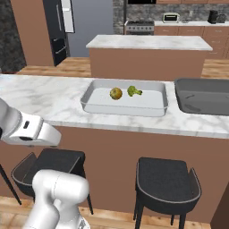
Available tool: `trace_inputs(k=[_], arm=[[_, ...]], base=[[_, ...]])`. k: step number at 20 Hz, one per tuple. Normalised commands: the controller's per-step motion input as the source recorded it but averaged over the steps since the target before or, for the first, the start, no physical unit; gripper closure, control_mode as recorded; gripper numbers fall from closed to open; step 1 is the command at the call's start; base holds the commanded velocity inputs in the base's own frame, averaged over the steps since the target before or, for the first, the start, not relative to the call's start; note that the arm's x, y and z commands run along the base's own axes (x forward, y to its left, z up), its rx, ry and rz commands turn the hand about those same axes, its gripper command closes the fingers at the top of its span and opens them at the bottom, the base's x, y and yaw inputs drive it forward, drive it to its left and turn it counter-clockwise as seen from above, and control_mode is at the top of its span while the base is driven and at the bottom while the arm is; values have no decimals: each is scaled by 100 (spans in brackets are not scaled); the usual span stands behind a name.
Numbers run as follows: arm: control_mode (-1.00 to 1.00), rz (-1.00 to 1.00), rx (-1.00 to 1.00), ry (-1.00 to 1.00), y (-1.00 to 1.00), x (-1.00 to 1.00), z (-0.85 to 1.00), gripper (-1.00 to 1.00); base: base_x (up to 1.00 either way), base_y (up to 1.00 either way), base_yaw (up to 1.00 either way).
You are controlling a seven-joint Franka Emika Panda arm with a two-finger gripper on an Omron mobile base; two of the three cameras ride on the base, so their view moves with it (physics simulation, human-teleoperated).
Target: Place the cold items (broccoli and squash) from the fridge in one tupperware on the dining counter. Place the warm items (hot dog and kebab skewer) in the stove area in another tupperware.
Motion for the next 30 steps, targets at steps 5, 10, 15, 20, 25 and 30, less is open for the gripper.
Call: trace_inputs(k=[5,10,15,20,25,30], arm=[[100,0,0,0,0,0,0,-100],[100,0,0,0,0,0,0,-100],[100,0,0,0,0,0,0,-100],[100,0,0,0,0,0,0,-100],[100,0,0,0,0,0,0,-100],[100,0,0,0,0,0,0,-100]], base=[[-27,-86,-15],[-18,-100,-25],[-44,-100,-26],[-3,-100,-15],[63,-100,0],[77,-100,0]])
